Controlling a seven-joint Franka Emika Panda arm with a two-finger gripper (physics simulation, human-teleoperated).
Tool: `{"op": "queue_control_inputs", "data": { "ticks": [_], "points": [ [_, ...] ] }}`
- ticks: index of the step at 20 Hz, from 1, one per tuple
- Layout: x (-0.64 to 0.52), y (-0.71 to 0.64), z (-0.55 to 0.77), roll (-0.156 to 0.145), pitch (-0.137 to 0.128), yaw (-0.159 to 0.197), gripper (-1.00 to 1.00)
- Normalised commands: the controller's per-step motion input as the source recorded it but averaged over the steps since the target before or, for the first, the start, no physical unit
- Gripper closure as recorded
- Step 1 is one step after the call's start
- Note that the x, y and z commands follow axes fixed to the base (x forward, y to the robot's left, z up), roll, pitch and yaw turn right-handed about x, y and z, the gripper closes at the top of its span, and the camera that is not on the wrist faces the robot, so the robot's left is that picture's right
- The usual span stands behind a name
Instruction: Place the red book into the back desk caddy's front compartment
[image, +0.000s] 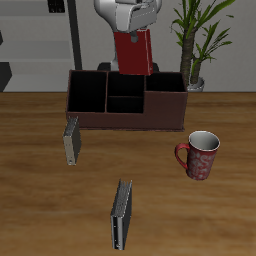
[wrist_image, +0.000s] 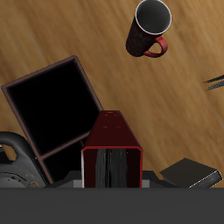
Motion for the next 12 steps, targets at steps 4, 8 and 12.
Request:
{"op": "queue_control_inputs", "data": {
  "ticks": [4,8,12],
  "points": [
    [-0.07,-0.03,-0.23,0.0,0.025,0.176,1.0],
    [-0.05,-0.2,-0.1,-0.035,0.007,0.108,1.0],
    [-0.1,-0.2,-0.12,-0.029,0.005,0.156,1.0]
  ]
}}
